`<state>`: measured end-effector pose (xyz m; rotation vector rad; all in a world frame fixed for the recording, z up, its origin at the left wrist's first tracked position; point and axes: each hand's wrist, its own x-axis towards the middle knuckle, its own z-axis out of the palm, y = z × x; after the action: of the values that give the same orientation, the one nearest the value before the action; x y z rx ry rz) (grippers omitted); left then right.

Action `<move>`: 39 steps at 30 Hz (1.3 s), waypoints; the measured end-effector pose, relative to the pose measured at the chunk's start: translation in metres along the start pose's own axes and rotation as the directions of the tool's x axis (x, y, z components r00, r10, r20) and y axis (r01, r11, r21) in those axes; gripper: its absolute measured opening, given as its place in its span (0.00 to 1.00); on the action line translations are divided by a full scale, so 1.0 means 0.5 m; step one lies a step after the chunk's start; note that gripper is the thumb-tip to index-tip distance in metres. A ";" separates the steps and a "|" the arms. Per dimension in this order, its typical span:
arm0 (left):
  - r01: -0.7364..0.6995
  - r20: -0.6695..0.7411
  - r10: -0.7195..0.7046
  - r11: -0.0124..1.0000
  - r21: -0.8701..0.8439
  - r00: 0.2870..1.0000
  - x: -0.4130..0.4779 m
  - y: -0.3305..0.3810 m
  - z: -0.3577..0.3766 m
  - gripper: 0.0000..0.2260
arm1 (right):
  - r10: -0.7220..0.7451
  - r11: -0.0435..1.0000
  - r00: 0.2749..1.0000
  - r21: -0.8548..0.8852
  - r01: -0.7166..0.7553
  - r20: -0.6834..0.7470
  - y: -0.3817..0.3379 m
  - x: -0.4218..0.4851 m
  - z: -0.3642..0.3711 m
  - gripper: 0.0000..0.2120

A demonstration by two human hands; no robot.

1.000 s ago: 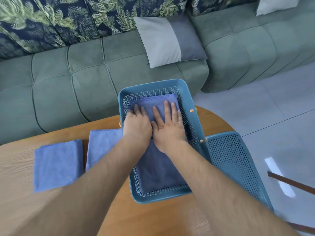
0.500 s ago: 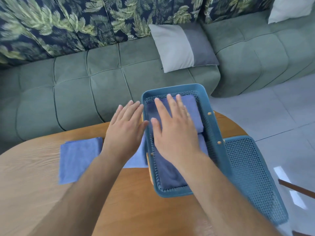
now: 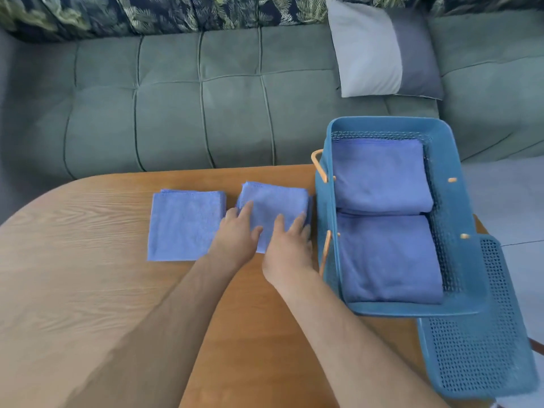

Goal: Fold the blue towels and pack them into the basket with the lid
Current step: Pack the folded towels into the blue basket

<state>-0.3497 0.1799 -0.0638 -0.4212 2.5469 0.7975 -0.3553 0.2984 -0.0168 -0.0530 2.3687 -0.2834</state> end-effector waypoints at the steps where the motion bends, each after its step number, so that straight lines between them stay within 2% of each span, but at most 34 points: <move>1: 0.018 0.016 -0.018 1.000 0.007 1.000 0.001 0.000 0.010 0.30 | 0.050 0.999 0.999 0.000 -0.050 0.014 0.001 0.012 0.012 0.41; 4: 0.052 0.015 -0.053 0.997 0.049 0.998 0.001 0.005 0.022 0.31 | 0.135 0.991 0.990 0.007 -0.135 -0.034 0.003 0.044 0.042 0.35; 7: 0.079 -0.022 -0.078 0.995 0.058 0.997 -0.001 0.009 0.024 0.30 | 0.131 0.991 0.974 0.037 -0.126 -0.187 0.006 0.058 0.056 0.24; 9: 0.104 -0.029 -0.103 0.993 0.051 0.994 -0.010 0.012 0.025 0.30 | 0.129 0.991 0.965 0.048 -0.121 -0.227 0.005 0.059 0.056 0.22; 14: 0.137 -0.037 -0.140 0.989 -0.058 0.990 -0.031 0.005 0.021 0.29 | 0.137 0.985 0.971 0.129 -0.113 -0.198 0.003 0.053 0.041 0.25; 18: 0.157 -0.049 -0.166 0.977 -0.143 0.985 -0.039 -0.010 0.010 0.24 | 0.114 0.980 0.981 0.179 -0.086 -0.156 0.006 0.038 0.038 0.30; 21: 0.182 -0.010 -0.195 0.932 -0.312 0.981 -0.050 -0.013 -0.005 0.20 | 0.086 0.970 0.988 0.238 -0.054 -0.125 0.009 0.026 0.044 0.27; 24: 0.193 0.009 -0.208 0.888 -0.418 0.978 -0.080 -0.008 -0.024 0.20 | 0.014 0.977 0.989 0.210 0.016 -0.144 0.003 0.007 0.039 0.25; 26: 0.143 -0.056 -0.187 0.884 -0.446 0.981 -0.108 -0.004 -0.038 0.22 | -0.071 0.980 0.977 0.166 0.106 -0.203 -0.006 -0.021 0.025 0.28; 29: 0.014 -0.233 -0.127 0.901 -0.434 0.964 -0.160 0.007 -0.069 0.24 | -0.200 0.959 0.931 0.135 0.250 -0.304 -0.021 -0.081 -0.011 0.32; 33: -0.150 -0.390 -0.035 0.888 -0.434 0.920 -0.227 0.065 -0.115 0.23 | -0.254 0.928 0.819 0.110 0.356 -0.514 0.001 -0.163 -0.072 0.34; 36: -0.234 -0.388 0.076 0.896 -0.377 0.918 -0.250 0.130 -0.120 0.23 | -0.220 0.934 0.796 0.114 0.339 -0.564 0.068 -0.203 -0.121 0.34; 39: -0.294 -0.309 0.191 0.896 -0.332 0.932 -0.249 0.196 -0.086 0.23 | -0.152 0.968 0.806 0.077 0.238 -0.572 0.157 -0.219 -0.155 0.35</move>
<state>-0.2960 0.2509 0.0742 -0.3457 2.7326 1.4244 -0.3256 0.4026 0.0947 -0.1667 2.9296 -0.6496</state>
